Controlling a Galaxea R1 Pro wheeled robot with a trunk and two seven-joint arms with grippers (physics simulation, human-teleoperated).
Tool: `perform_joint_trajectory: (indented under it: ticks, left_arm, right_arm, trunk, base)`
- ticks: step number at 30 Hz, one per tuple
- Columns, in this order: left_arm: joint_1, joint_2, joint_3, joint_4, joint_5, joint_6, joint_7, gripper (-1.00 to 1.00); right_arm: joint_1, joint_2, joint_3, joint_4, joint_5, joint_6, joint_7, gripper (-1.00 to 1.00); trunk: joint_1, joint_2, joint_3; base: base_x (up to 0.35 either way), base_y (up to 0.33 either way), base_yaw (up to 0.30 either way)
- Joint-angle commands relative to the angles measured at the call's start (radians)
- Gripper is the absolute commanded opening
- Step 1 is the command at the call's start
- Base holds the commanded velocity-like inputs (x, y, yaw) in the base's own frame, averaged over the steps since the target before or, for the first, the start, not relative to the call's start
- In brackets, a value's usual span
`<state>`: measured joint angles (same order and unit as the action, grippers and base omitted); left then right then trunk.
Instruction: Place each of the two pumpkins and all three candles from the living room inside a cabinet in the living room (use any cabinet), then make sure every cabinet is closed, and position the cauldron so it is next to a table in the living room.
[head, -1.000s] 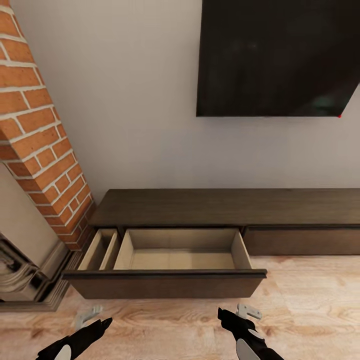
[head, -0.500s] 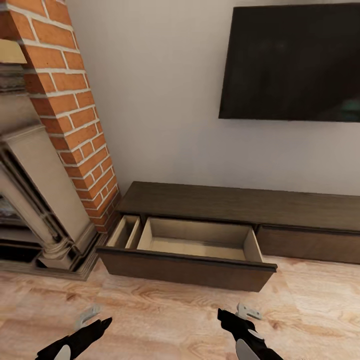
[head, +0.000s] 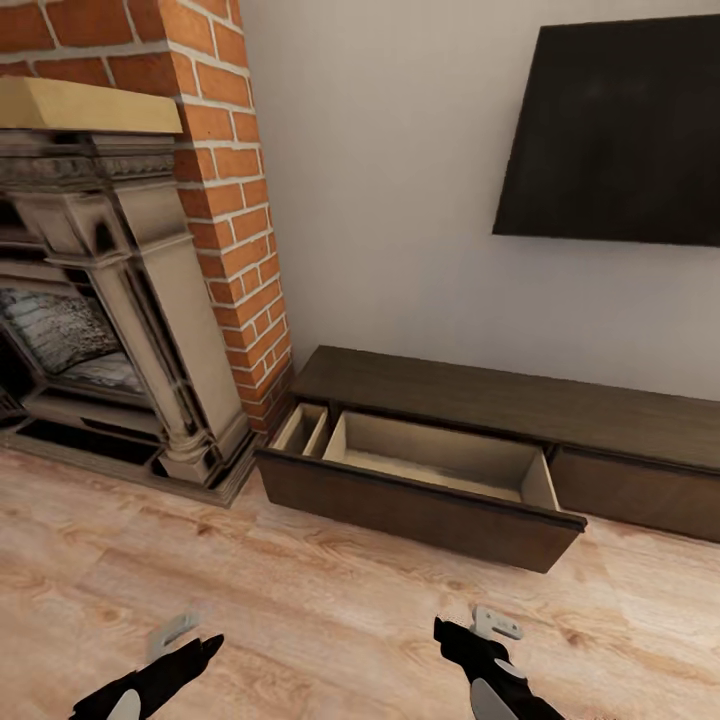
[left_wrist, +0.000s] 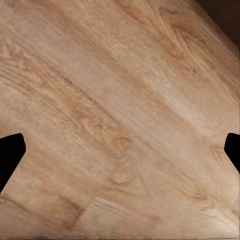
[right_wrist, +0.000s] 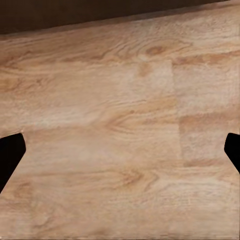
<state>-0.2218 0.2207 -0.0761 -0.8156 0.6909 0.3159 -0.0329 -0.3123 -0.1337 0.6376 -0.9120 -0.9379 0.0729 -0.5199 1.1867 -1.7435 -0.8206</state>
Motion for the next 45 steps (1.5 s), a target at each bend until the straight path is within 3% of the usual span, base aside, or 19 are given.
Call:
perform_joint_trajectory:
  ticks: [1, 21, 31, 38, 45]
  left_arm:
    - [-0.001, 0.001, -0.002, 0.0, 0.005, 0.003, 0.0, 1.0]
    - [-0.001, 0.0, -0.001, 0.015, 0.005, 0.003, -0.001, 1.0]
    - [-0.001, 0.001, 0.002, 0.015, 0.008, 0.003, -0.001, 1.0]
    - [-0.001, 0.003, 0.003, 0.015, 0.009, 0.003, -0.001, 1.0]
    - [0.001, 0.004, 0.004, 0.015, 0.006, -0.003, 0.0, 1.0]
  right_arm:
    - [-0.001, -0.001, 0.005, -0.003, -0.003, 0.004, -0.008, 1.0]
    - [-0.001, 0.0, 0.018, -0.002, -0.003, 0.002, -0.008, 1.0]
    - [-0.001, 0.006, 0.019, -0.001, -0.002, 0.002, -0.007, 1.0]
    - [-0.001, 0.032, 0.023, 0.066, 0.002, -0.001, -0.005, 1.0]
    - [-0.001, 0.038, 0.067, 0.077, 0.001, -0.003, -0.002, 1.0]
  trunk:
    - [-0.005, 0.007, 0.002]
    - [-0.081, 0.147, 0.065]
    - [-0.12, 0.217, 0.096]
    - [-0.12, 0.217, 0.096]
    - [-0.12, 0.217, 0.096]
  base:
    - [-0.328, 0.0, 0.292]
    - [-0.293, 0.0, 0.292]
    - [-0.111, 0.0, 0.292]
    - [-0.002, 0.0, 0.292]
    - [0.0, 0.0, 0.292]
